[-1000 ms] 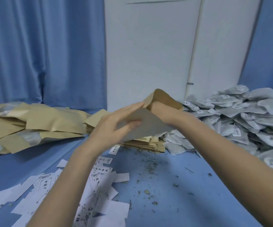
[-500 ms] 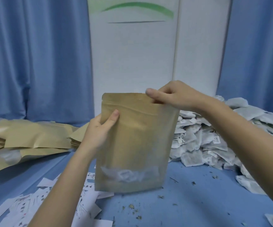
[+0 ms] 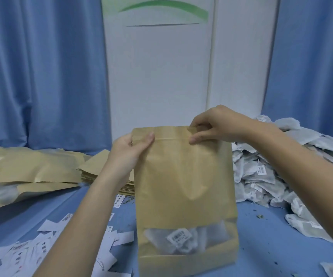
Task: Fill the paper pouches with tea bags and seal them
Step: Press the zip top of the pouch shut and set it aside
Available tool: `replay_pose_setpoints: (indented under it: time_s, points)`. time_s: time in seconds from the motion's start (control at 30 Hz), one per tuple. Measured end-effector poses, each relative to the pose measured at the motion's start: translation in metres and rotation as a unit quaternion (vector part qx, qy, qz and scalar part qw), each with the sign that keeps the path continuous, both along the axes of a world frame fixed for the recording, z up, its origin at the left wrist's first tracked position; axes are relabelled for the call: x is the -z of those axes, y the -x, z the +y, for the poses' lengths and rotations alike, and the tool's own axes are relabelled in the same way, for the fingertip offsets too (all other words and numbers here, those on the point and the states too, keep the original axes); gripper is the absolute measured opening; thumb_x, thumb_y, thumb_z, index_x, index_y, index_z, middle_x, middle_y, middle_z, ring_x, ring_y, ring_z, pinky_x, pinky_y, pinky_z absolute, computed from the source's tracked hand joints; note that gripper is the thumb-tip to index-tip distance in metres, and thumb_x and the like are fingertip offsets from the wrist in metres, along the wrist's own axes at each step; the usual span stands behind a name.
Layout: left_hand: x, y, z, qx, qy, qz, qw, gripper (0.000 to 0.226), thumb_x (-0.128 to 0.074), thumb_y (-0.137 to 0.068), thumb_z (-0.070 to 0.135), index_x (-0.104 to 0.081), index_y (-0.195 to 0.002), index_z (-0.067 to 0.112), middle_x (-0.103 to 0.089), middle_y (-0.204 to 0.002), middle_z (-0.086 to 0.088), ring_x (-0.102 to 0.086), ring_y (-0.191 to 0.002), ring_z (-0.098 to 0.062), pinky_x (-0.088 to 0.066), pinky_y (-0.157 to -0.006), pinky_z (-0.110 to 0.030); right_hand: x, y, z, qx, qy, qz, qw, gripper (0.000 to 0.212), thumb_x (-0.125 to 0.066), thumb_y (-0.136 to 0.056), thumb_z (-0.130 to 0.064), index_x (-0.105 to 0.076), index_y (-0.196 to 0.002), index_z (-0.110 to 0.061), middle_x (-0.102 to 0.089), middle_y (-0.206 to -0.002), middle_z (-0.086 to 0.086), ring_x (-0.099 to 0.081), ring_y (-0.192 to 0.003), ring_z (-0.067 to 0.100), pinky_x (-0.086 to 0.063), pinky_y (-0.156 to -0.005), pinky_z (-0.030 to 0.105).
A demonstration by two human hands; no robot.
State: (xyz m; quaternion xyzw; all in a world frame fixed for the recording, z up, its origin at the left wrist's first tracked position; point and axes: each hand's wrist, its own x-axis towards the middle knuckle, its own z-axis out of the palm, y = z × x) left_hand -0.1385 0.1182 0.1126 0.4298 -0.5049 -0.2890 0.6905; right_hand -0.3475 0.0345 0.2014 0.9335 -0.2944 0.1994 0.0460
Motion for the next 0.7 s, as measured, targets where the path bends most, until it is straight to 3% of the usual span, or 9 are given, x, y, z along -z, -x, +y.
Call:
replay_pose_setpoints:
  time_s: [0.07, 0.17, 0.27, 0.37, 0.43, 0.53, 0.6, 0.7]
  points:
    - [0.000, 0.005, -0.005, -0.065, 0.029, -0.010, 0.997, 0.016, -0.067, -0.085, 0.025, -0.068, -0.085, 0.009, -0.073, -0.073, 0.008, -0.066, -0.065, -0.004, -0.051, -0.056, -0.015, 0.002, 0.003, -0.005, 0.003, 0.008, -0.028, 1.000, 0.020, -0.072, -0.074, -0.047, -0.060, -0.073, -0.031, -0.047, -0.051, -0.013, -0.045, -0.058, -0.010, -0.035, -0.055, 0.010]
    - [0.002, 0.008, -0.010, -0.139, 0.051, -0.057, 0.987, 0.021, -0.066, -0.086, 0.029, -0.064, -0.084, 0.009, -0.071, -0.074, 0.006, -0.064, -0.069, -0.008, -0.050, -0.067, -0.025, 0.005, 0.006, -0.009, 0.016, 0.030, -0.043, 0.999, 0.024, -0.072, -0.071, -0.049, -0.061, -0.076, -0.029, -0.046, -0.055, -0.013, -0.047, -0.060, -0.003, -0.035, -0.056, 0.014]
    - [0.005, 0.012, -0.013, -0.159, 0.066, -0.067, 0.983, 0.018, -0.066, -0.086, 0.033, -0.065, -0.083, 0.015, -0.071, -0.075, 0.008, -0.063, -0.072, -0.008, -0.050, -0.072, -0.031, 0.009, 0.003, -0.005, -0.005, 0.047, -0.075, 0.996, 0.028, -0.070, -0.073, -0.049, -0.059, -0.093, -0.033, -0.051, -0.087, -0.017, -0.049, -0.082, 0.002, -0.043, -0.077, 0.024]
    - [0.009, 0.025, -0.014, -0.116, 0.085, -0.069, 0.987, 0.010, -0.066, -0.086, 0.031, -0.066, -0.078, 0.025, -0.070, -0.071, 0.013, -0.063, -0.066, -0.001, -0.047, -0.060, -0.018, 0.011, -0.015, 0.008, -0.050, 0.029, -0.088, 0.994, 0.047, -0.067, -0.074, -0.053, -0.058, -0.115, -0.033, -0.049, -0.113, -0.017, -0.048, -0.100, 0.000, -0.039, -0.088, 0.020]
    - [0.011, 0.032, -0.017, -0.108, 0.090, -0.069, 0.988, 0.011, -0.066, -0.086, 0.031, -0.066, -0.075, 0.027, -0.070, -0.069, 0.014, -0.063, -0.063, 0.001, -0.045, -0.055, -0.013, 0.010, -0.028, 0.013, -0.041, 0.026, -0.049, 0.998, 0.036, -0.064, -0.077, -0.051, -0.064, -0.108, -0.032, -0.059, -0.102, -0.017, -0.054, -0.096, 0.002, -0.044, -0.084, 0.021]
    - [0.014, 0.033, -0.017, -0.094, 0.071, -0.031, 0.993, 0.028, -0.066, -0.077, 0.047, -0.059, -0.085, 0.021, -0.071, -0.068, 0.006, -0.065, -0.063, -0.006, -0.048, -0.055, -0.019, 0.005, -0.031, 0.012, -0.027, 0.003, -0.034, 0.999, 0.021, -0.067, -0.079, -0.045, -0.069, -0.090, -0.027, -0.059, -0.071, -0.020, -0.055, -0.071, 0.000, -0.040, -0.059, 0.009]
    - [0.015, 0.029, -0.016, -0.066, 0.062, -0.008, 0.996, 0.035, -0.065, -0.074, 0.046, -0.057, -0.088, 0.015, -0.071, -0.068, 0.000, -0.064, -0.062, -0.010, -0.049, -0.054, -0.022, 0.007, -0.029, 0.010, -0.027, -0.007, -0.037, 0.999, 0.020, -0.068, -0.080, -0.043, -0.069, -0.087, -0.024, -0.056, -0.066, -0.018, -0.051, -0.064, -0.002, -0.037, -0.054, 0.008]
    - [0.017, 0.029, -0.017, -0.079, 0.065, -0.001, 0.995, 0.021, -0.067, -0.083, 0.030, -0.059, -0.084, 0.010, -0.071, -0.071, -0.006, -0.062, -0.066, -0.016, -0.047, -0.064, -0.029, 0.011, -0.030, 0.010, -0.026, -0.022, -0.033, 0.999, 0.021, -0.065, -0.082, -0.042, -0.069, -0.087, -0.023, -0.058, -0.069, -0.016, -0.052, -0.065, -0.001, -0.037, -0.055, 0.007]
